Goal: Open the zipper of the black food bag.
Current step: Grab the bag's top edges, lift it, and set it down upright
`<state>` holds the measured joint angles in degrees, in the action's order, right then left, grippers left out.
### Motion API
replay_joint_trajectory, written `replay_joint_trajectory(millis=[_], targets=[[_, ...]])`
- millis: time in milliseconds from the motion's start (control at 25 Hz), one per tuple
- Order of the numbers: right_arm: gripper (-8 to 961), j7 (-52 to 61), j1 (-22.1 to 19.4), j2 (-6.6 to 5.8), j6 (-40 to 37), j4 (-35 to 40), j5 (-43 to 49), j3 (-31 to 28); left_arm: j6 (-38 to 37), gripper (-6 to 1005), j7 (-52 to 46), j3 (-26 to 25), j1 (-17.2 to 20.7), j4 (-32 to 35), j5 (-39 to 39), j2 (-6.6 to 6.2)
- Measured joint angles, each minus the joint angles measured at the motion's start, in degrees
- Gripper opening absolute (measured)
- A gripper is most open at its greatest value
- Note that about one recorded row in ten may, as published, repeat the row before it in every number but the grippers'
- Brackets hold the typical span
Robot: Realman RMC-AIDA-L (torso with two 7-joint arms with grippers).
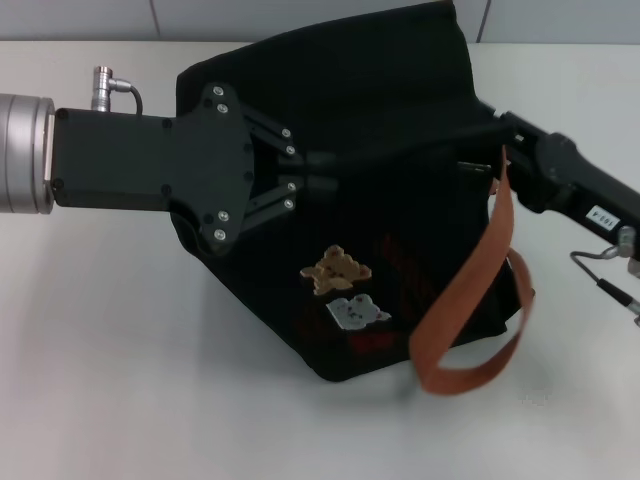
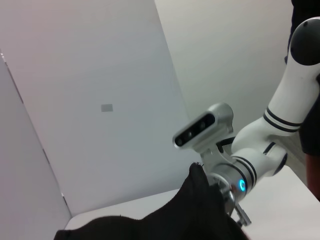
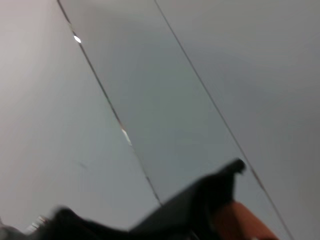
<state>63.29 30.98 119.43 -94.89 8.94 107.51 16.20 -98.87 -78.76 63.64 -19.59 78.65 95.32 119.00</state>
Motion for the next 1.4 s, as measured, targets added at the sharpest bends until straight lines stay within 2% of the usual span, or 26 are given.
replay_joint_trajectory(millis=[280, 640, 880, 1000, 1080, 1400], targets=[[503, -0.3, -2.7, -0.02, 2.6, -0.3, -0.3, -0.4, 0.4, 78, 0.1, -0.3, 0.1, 0.0, -0.1, 0.0], [503, 1.6, -3.8, -0.2, -4.5, -0.1, -4.0, -1.2, 0.7, 78, 0.5, 0.0, 0.1, 0.0, -0.1, 0.0], [502, 12.1, -1.3, -0.33, -4.9, 3.2, -3.0, 0.9, 1.0, 78, 0.6, 0.2, 0.1, 0.0, -0.1, 0.0], [440, 17.9, -0.3, -0.35, -4.8, 5.4, -2.8, 3.3, 1.5, 78, 0.7, 0.2, 0.0, -0.1, -0.1, 0.0], [399, 19.2, 0.0, -0.38, -4.8, 5.8, -2.8, 3.7, 1.7, 78, 0.7, 0.3, 0.0, -0.1, -0.1, 0.0], [396, 24.8, 1.6, -0.63, -4.2, 7.4, -2.7, 6.1, 2.2, 78, 1.6, 0.3, -0.7, -1.6, 0.2, 0.0]])
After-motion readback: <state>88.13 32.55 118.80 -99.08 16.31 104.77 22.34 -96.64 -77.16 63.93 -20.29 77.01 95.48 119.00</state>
